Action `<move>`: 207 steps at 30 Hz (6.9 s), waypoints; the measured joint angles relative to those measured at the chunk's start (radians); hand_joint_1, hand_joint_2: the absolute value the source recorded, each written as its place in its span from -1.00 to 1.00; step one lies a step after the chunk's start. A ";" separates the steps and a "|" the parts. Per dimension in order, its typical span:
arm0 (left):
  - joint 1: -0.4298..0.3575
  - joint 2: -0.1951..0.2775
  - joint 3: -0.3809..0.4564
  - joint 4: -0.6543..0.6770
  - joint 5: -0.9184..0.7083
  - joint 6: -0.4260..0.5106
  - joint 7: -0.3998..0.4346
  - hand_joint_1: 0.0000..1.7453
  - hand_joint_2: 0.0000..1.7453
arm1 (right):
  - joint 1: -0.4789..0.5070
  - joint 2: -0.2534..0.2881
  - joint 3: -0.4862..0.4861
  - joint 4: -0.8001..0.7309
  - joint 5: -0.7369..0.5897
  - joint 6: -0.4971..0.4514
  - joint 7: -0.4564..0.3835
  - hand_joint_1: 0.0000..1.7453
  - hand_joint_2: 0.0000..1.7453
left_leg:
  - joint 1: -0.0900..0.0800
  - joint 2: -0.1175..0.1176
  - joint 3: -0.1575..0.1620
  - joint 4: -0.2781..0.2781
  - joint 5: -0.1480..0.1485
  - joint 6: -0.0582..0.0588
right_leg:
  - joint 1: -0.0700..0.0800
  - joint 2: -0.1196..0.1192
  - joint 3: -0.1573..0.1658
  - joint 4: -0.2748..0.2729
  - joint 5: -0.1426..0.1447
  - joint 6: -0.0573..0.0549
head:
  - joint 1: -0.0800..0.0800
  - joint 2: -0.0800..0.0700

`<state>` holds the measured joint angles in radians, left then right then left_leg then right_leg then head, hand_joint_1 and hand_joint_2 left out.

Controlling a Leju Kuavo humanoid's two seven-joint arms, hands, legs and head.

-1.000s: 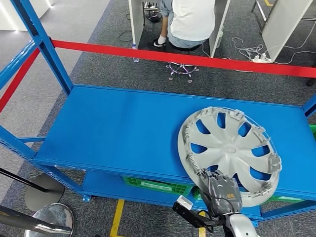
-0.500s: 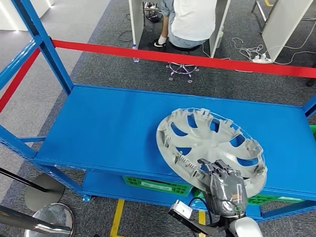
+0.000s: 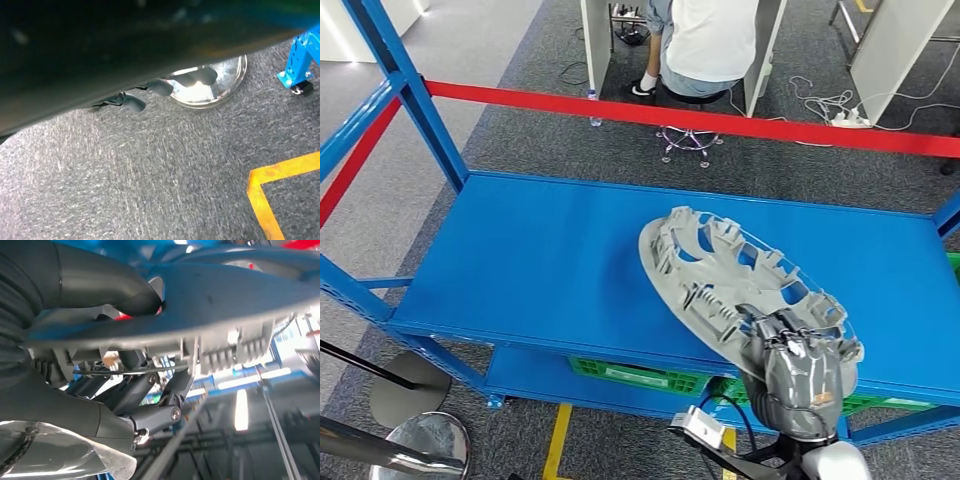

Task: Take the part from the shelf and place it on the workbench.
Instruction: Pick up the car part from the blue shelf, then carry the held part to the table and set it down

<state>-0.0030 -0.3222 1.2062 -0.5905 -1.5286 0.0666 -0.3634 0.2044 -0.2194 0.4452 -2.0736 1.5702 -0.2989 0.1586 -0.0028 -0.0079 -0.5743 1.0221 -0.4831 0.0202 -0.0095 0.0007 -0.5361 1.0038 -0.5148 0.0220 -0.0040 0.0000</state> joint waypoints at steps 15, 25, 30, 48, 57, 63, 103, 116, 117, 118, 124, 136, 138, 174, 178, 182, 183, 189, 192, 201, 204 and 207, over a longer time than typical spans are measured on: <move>0.000 0.000 -0.033 0.000 0.021 0.028 0.008 -1.00 -1.00 | 0.008 -0.001 -0.040 -0.089 0.000 -0.081 -0.154 1.00 1.00 | 0.000 0.000 0.000 0.000 0.000 0.000 | 0.000 0.000 0.000 0.000 0.000 0.000 | 0.000 0.000; 0.000 0.000 -0.045 0.000 0.030 0.029 0.011 -1.00 -1.00 | 0.017 0.012 -0.062 -0.100 0.000 -0.098 -0.202 1.00 1.00 | 0.000 0.000 0.000 0.000 0.000 0.000 | 0.000 0.000 0.000 0.000 0.000 0.000 | 0.000 0.000; 0.004 0.000 -0.065 0.000 0.059 0.036 0.025 -1.00 -1.00 | 0.033 0.080 -0.103 -0.126 0.001 -0.150 -0.333 1.00 1.00 | 0.000 0.000 0.000 0.000 0.000 0.000 | 0.000 0.000 0.000 0.000 0.000 0.000 | 0.000 0.000; 0.014 0.004 -0.126 0.000 0.095 0.039 0.049 -1.00 -1.00 | 0.023 0.193 -0.145 -0.187 0.001 -0.228 -0.380 1.00 1.00 | 0.000 0.000 0.000 0.000 0.000 0.000 | 0.000 0.000 0.000 0.000 -0.001 -0.001 | 0.000 0.000; 0.016 0.004 -0.132 0.000 0.098 0.039 0.049 -1.00 1.00 | 0.024 0.201 -0.151 -0.198 0.001 -0.230 -0.379 1.00 1.00 | 0.000 0.000 0.000 0.000 0.000 0.000 | 0.001 0.000 0.000 0.000 -0.001 -0.001 | 0.000 0.000; 0.017 0.005 -0.147 0.000 0.105 0.038 0.049 -1.00 1.00 | 0.023 0.201 -0.151 -0.200 0.001 -0.230 -0.369 1.00 1.00 | 0.000 0.000 0.000 0.000 0.000 0.000 | 0.001 0.000 0.000 0.000 -0.001 -0.001 | 0.000 0.000; 0.053 0.008 -0.242 -0.031 0.169 0.059 0.128 -1.00 1.00 | 0.023 0.211 -0.156 -0.207 0.001 -0.198 -0.345 1.00 1.00 | -0.008 0.000 0.000 0.002 -0.004 0.006 | -0.007 0.000 0.000 -0.001 0.000 0.004 | 0.000 0.000; 0.068 0.008 -0.289 -0.052 0.197 0.055 0.144 -1.00 1.00 | 0.023 0.211 -0.156 -0.210 0.001 -0.186 -0.320 1.00 1.00 | 0.003 0.004 0.007 -0.015 0.013 0.029 | -0.014 -0.001 -0.079 0.195 -0.077 0.027 | 0.007 0.000; 0.068 0.008 -0.290 -0.052 0.197 0.055 0.144 -1.00 1.00 | 0.021 0.211 -0.156 -0.210 0.001 -0.186 -0.318 1.00 1.00 | 0.004 0.003 0.006 -0.012 0.012 0.025 | -0.016 -0.001 -0.043 0.125 -0.047 0.028 | 0.007 0.000; 0.068 0.008 -0.291 -0.052 0.196 0.054 0.144 -1.00 1.00 | 0.020 0.211 -0.156 -0.210 0.001 -0.187 -0.316 1.00 1.00 | 0.004 0.002 0.005 -0.009 0.012 0.019 | -0.015 0.000 -0.010 0.065 -0.025 0.027 | 0.007 0.000; 0.071 0.008 -0.292 -0.053 0.195 0.055 0.144 -1.00 1.00 | 0.022 0.211 -0.158 -0.210 0.001 -0.190 -0.307 1.00 1.00 | 0.006 0.001 -0.012 0.021 -0.008 -0.018 | -0.012 0.003 0.008 0.006 0.002 -0.006 | 0.002 0.000; 0.072 0.011 -0.299 -0.058 0.198 0.056 0.145 -1.00 1.00 | 0.022 0.211 -0.160 -0.209 0.002 -0.193 -0.300 1.00 1.00 | 0.000 0.002 0.112 -0.037 -0.059 -0.004 | 0.000 -0.006 -0.062 0.008 0.069 -0.007 | -0.002 0.000; 0.073 0.010 -0.303 -0.060 0.202 0.056 0.148 -1.00 1.00 | 0.022 0.210 -0.159 -0.209 0.002 -0.195 -0.292 1.00 1.00 | 0.002 0.004 0.103 -0.045 -0.045 0.002 | -0.002 -0.005 -0.068 0.007 0.073 0.006 | -0.002 0.000; 0.097 0.006 -0.375 -0.102 0.262 0.041 0.184 -1.00 1.00 | 0.026 0.197 -0.151 -0.200 0.002 -0.194 -0.261 1.00 1.00 | 0.000 0.016 0.047 -0.055 0.007 0.017 | -0.003 -0.004 -0.144 0.232 -0.110 0.029 | 0.003 0.000; 0.097 0.006 -0.374 -0.102 0.260 0.041 0.182 -1.00 1.00 | 0.021 0.196 -0.151 -0.198 0.002 -0.190 -0.260 1.00 1.00 | -0.007 0.017 -0.010 -0.043 0.045 0.014 | -0.002 -0.004 -0.036 0.182 -0.035 0.022 | 0.003 0.000; 0.098 0.006 -0.374 -0.102 0.253 0.042 0.180 -1.00 1.00 | 0.021 0.196 -0.151 -0.199 0.001 -0.183 -0.260 1.00 1.00 | -0.011 0.015 -0.039 -0.034 0.081 -0.002 | 0.007 -0.001 0.116 -0.052 -0.050 0.006 | 0.002 0.000; 0.099 0.006 -0.374 -0.102 0.254 0.042 0.181 -1.00 1.00 | 0.021 0.196 -0.152 -0.198 0.002 -0.180 -0.259 1.00 1.00 | -0.011 0.015 -0.044 -0.035 0.092 -0.007 | 0.007 -0.001 0.108 -0.060 -0.046 0.001 | 0.002 0.000; 0.102 0.008 -0.373 -0.108 0.267 0.034 0.184 -1.00 1.00 | 0.012 0.196 -0.146 -0.185 0.002 -0.171 -0.257 1.00 1.00 | 0.001 0.012 -0.100 0.190 -0.109 -0.038 | 0.002 -0.011 0.037 -0.054 0.015 -0.034 | -0.002 0.000; 0.103 0.008 -0.371 -0.120 0.269 0.018 0.185 -1.00 1.00 | -0.010 0.196 -0.134 -0.168 0.002 -0.157 -0.251 1.00 1.00 | 0.006 0.012 -0.061 0.230 -0.078 -0.042 | 0.003 -0.011 -0.016 -0.035 0.043 -0.032 | -0.003 0.000; 0.084 0.006 -0.290 -0.144 0.185 -0.013 0.152 -1.00 1.00 | -0.081 0.191 -0.088 -0.134 0.002 -0.128 -0.199 1.00 1.00 | 0.004 0.016 0.094 -0.076 -0.019 0.001 | 0.002 -0.007 -0.107 0.017 0.051 0.016 | 0.000 0.000; 0.072 0.006 -0.257 -0.144 0.158 -0.014 0.140 -1.00 1.00 | -0.087 0.185 -0.081 -0.127 0.002 -0.121 -0.194 1.00 1.00 | 0.003 0.018 0.058 -0.074 0.010 0.012 | -0.001 -0.004 -0.156 0.197 -0.082 0.026 | 0.005 0.000; 0.063 0.005 -0.226 -0.144 0.137 -0.014 0.131 -1.00 1.00 | -0.091 0.180 -0.075 -0.121 0.002 -0.118 -0.192 1.00 1.00 | 0.002 0.020 0.020 -0.063 0.032 0.010 | -0.002 -0.004 -0.126 0.257 -0.068 0.030 | 0.005 0.000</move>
<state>0.0597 -0.3171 0.9803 -0.7347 -1.3917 0.0527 -0.2326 0.1134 -0.0389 0.3702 -2.1949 1.5721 -0.4168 -0.0331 -0.0012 0.0118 -0.5547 0.9587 -0.4506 0.0299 -0.0113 -0.0034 -0.6623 1.2608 -0.5825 0.0521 0.0007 0.0000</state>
